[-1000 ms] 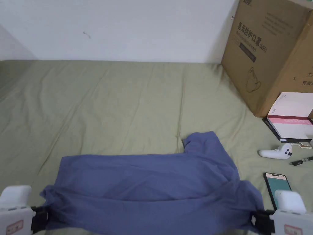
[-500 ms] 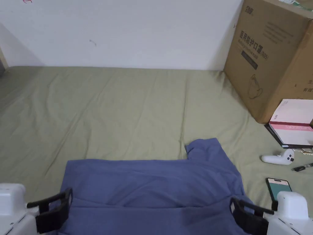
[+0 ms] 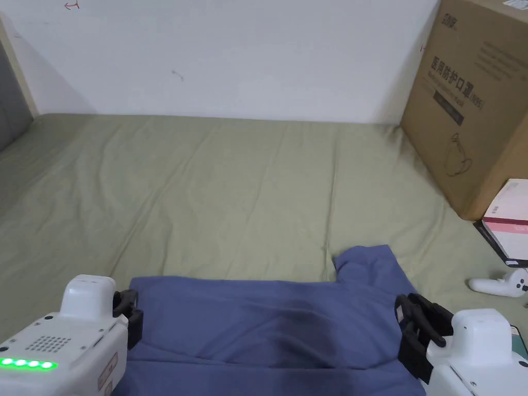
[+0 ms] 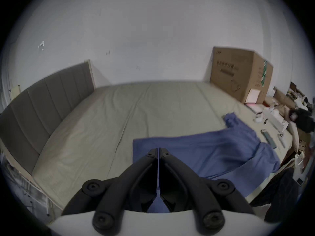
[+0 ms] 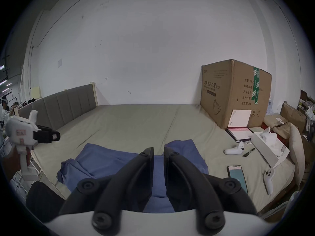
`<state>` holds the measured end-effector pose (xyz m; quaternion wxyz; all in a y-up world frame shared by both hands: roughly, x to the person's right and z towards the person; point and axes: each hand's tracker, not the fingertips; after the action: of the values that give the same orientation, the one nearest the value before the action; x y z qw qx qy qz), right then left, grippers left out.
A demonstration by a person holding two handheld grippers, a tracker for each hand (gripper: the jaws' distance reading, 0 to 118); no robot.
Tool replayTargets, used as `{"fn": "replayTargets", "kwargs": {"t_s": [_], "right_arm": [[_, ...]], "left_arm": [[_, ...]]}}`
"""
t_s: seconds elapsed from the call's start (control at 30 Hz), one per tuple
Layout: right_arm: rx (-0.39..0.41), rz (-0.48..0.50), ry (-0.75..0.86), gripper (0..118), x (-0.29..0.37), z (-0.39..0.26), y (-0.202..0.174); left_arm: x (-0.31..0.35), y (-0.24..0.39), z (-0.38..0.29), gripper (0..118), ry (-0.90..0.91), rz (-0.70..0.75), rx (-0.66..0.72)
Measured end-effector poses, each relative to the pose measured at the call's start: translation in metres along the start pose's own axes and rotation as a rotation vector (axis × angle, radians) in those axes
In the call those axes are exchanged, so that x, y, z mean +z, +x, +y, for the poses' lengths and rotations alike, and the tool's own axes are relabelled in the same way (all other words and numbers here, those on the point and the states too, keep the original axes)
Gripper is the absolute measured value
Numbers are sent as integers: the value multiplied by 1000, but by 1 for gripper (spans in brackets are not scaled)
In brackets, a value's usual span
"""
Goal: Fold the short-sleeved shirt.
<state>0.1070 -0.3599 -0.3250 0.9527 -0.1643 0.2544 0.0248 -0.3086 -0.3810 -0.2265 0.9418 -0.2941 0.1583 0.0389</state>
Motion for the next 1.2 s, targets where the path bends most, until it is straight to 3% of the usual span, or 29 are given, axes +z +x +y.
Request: {"fn": "replayTargets", "kwargs": {"t_s": [0.1, 0.13, 0.17, 0.2, 0.23, 0.3, 0.43, 0.47, 0.5, 0.53, 0.6, 0.63, 0.67, 0.7, 0.8, 0.83, 0.87, 0.9, 0.93, 1.07, 1.1, 1.13, 1.17, 1.2], "right_arm": [[-1, -9, -43, 13, -12, -6, 8], [-2, -13, -61, 13, -15, -7, 11], [-8, -11, -77, 13, -20, -9, 15], [-10, -14, -94, 13, -25, -11, 18], [-9, -24, -107, 13, -28, -14, 21], [-16, -37, -139, 13, -36, -17, 29], [-20, -66, -208, 13, -56, -22, 47], [-20, -75, -228, 13, -63, -24, 53], [-21, -95, -239, 13, -70, -27, 61], [-25, -109, -258, 13, -78, -28, 68], [-44, -129, -322, 13, -98, -30, 84], [-41, -136, -326, 13, -108, -31, 91], [-36, -147, -343, 13, -122, -31, 99], [-33, -168, -370, 14, -137, -31, 107], [-57, -217, -444, 19, -189, -36, 134], [-74, -235, -480, 34, -210, -37, 143], [-95, -231, -536, 60, -231, -40, 152], [-120, -237, -584, 94, -251, -45, 163], [-131, -258, -633, 99, -266, -50, 169], [-108, -308, -793, 96, -309, -72, 175], [-116, -283, -811, 95, -310, -75, 171], [-115, -324, -784, 90, -308, -69, 168], [-138, -324, -794, 77, -307, -63, 164], [-150, -309, -790, 45, -303, -58, 160]], "left_arm": [[-56, -15, 4, 4, -90, 26, -6], [-76, -20, 6, 19, -131, 41, -22], [-97, -19, 9, 57, -172, 57, -38], [-121, -24, 9, 105, -201, 78, -63], [-141, -28, 9, 114, -231, 87, -83], [-167, -26, 13, 104, -191, 115, -99], [-215, -29, 15, 104, -247, 105, -56], [-226, -30, 13, 98, -275, 129, -25], [-235, -31, 10, 80, -311, 132, -14], [-242, -31, 7, 69, -346, 117, -18], [-242, -22, 1, 58, -377, 62, -55], [-236, -16, 4, 43, -338, 117, -91], [-232, -12, 8, 15, -342, 97, -93], [-223, -8, 14, 1, -339, 76, -87], [-194, 10, 28, 1, -273, 91, -133], [-186, 7, 34, 1, -257, 62, -114], [-174, 10, 39, 1, -229, 45, -105], [-163, 13, 43, 1, -209, 37, -114], [-154, 15, 47, 1, -194, 33, -104], [-131, 10, 59, 1, -169, -15, -48], [-132, 6, 59, 1, -170, -14, -49], [-131, 7, 59, 1, -168, -6, -53], [-129, 6, 59, 1, -167, -8, -53], [-128, 5, 59, 1, -168, -9, -49]]}}
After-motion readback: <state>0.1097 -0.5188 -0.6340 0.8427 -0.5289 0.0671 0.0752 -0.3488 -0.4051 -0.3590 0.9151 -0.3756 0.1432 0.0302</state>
